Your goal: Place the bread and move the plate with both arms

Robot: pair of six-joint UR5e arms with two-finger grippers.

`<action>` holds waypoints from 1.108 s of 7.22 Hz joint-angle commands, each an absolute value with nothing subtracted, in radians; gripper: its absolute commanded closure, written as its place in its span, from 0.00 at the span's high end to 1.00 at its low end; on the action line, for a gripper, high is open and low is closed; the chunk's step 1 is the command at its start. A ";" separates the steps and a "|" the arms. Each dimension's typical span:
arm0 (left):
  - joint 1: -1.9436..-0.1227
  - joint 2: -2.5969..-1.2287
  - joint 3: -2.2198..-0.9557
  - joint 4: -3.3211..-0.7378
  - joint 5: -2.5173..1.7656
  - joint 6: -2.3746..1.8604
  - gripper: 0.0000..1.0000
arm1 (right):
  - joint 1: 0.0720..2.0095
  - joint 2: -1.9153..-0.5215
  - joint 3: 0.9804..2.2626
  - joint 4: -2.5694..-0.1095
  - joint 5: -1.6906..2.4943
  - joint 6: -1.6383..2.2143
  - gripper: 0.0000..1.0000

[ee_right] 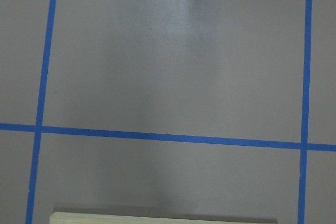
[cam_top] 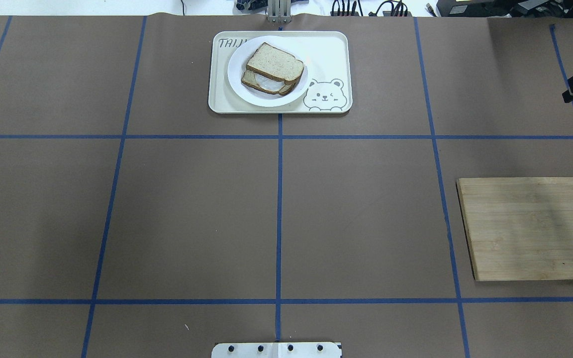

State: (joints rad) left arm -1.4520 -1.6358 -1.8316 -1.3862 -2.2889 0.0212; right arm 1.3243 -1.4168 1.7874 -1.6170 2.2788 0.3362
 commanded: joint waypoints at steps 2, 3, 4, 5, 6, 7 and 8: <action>-1.450 -1.635 -1.842 -1.394 -2.289 -0.009 0.99 | 1.324 -1.433 1.764 -1.618 2.281 0.293 1.00; -1.448 -1.643 -1.818 -1.404 -2.286 -0.002 0.99 | 1.325 -1.436 1.784 -1.621 2.292 0.293 1.00; -1.448 -1.660 -1.801 -1.404 -2.290 -0.008 0.99 | 1.325 -1.445 1.792 -1.624 2.292 0.296 1.00; -1.447 -1.660 -1.795 -1.405 -2.292 -0.002 0.99 | 1.325 -1.450 1.801 -1.624 2.307 0.296 1.00; -1.447 -1.661 -1.786 -1.464 -2.293 -0.006 0.99 | 1.325 -1.454 1.802 -1.624 2.319 0.296 1.00; -1.450 -1.622 -1.802 -1.515 -2.327 -0.008 0.99 | 1.325 -1.438 1.775 -1.628 2.322 0.296 1.00; -1.447 -1.620 -1.769 -1.537 -2.338 -0.003 0.99 | 1.324 -1.427 1.778 -1.626 2.339 0.296 1.00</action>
